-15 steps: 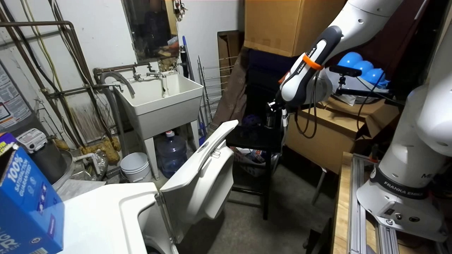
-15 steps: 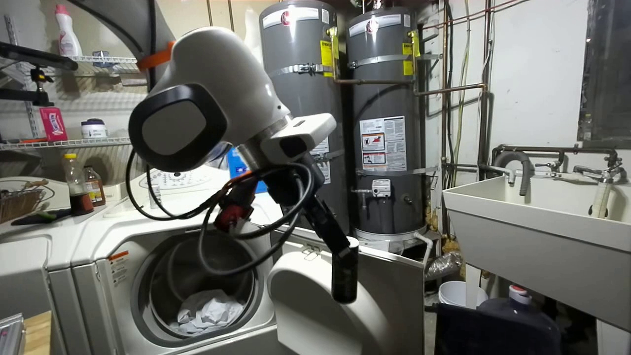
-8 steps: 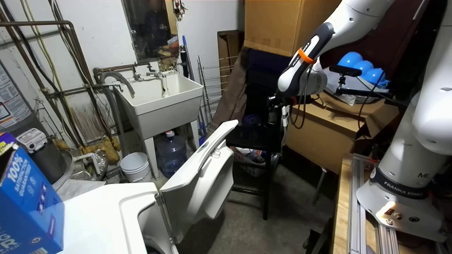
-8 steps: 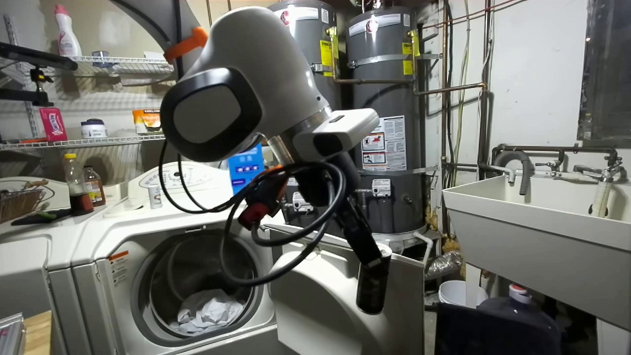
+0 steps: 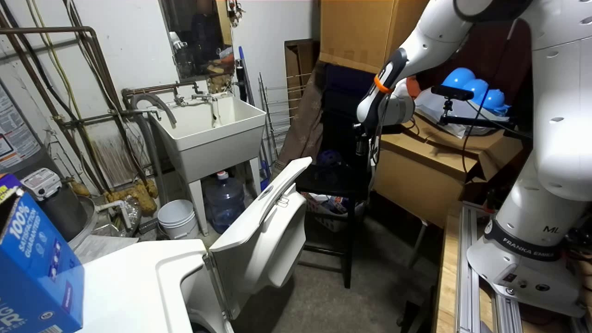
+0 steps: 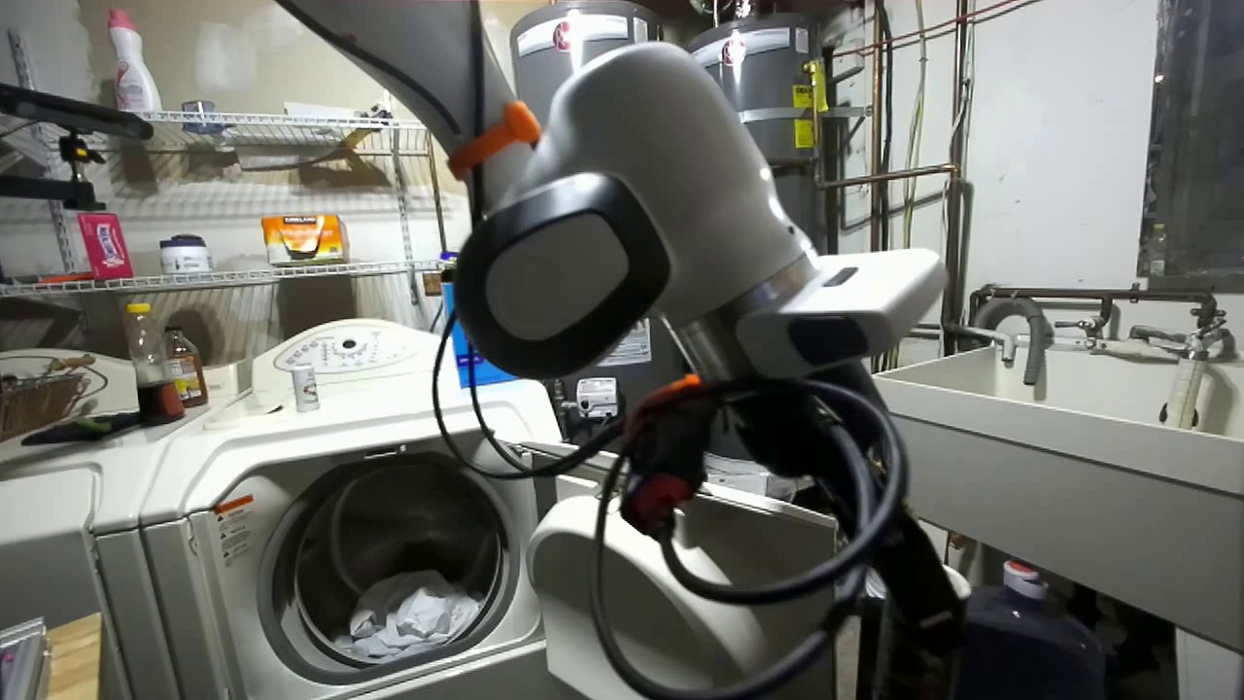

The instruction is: Move the pepper cellar to the black table

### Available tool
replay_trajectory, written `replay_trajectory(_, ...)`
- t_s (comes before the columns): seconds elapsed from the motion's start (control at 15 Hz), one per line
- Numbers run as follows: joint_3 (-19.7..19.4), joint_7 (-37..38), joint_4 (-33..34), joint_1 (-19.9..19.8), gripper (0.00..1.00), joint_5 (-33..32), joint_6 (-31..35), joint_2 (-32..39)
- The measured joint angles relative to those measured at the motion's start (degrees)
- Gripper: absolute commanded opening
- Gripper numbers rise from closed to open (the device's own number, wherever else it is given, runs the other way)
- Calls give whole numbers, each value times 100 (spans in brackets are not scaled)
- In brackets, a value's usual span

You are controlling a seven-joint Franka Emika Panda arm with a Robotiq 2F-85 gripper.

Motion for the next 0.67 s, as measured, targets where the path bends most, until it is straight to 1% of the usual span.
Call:
replay_trajectory(0.2, 4, 203, 988, -71, 20, -22, -180, 995)
replay_trajectory(0.4, 156, 412, 1992, -72, 20, -24, -786, 1746)
replay_trajectory(0.47, 183, 508, 2317, -76, 45, -24, -1053, 1941)
replay_trajectory(0.6, 185, 697, 2909, -143, 45, -24, -1568, 2248)
replay_trajectory(0.67, 184, 714, 3087, -195, 45, -24, -1672, 2339)
